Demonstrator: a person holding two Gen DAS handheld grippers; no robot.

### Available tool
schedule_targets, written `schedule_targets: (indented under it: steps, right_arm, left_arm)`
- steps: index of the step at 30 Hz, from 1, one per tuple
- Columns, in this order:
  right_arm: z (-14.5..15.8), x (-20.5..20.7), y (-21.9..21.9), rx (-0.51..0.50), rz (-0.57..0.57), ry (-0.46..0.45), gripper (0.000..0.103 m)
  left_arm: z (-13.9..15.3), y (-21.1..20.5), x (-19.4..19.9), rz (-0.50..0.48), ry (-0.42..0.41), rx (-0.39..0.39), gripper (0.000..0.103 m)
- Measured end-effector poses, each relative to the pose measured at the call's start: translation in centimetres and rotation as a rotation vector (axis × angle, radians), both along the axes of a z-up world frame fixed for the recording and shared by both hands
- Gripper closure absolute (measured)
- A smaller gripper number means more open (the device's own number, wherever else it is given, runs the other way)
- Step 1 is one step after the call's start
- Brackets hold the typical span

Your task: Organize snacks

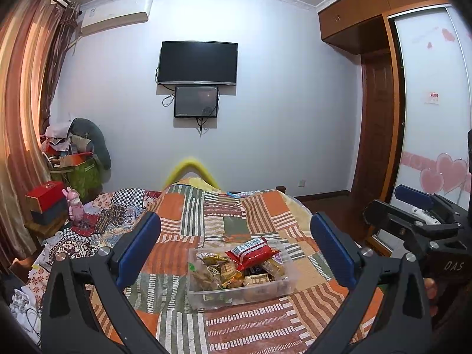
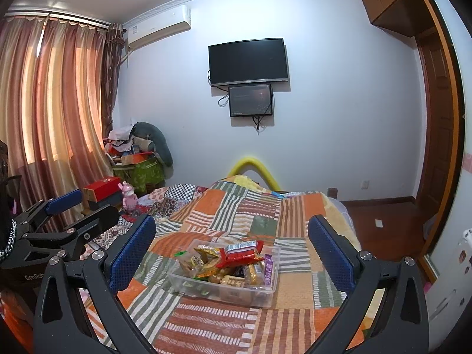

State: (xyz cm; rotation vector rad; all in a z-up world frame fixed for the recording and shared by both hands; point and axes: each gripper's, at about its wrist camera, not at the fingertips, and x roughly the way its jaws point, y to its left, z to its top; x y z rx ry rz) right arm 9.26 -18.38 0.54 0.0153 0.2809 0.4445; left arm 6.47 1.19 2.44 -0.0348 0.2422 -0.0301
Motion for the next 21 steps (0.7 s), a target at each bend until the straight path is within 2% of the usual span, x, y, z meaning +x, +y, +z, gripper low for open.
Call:
schedule_targets:
  steps: [21]
  right_arm:
    - [0.44, -0.04, -0.28, 0.000, -0.014, 0.003, 0.000]
  left_arm:
    - [-0.10, -0.22, 0.11, 0.001, 0.003, -0.001, 0.000]
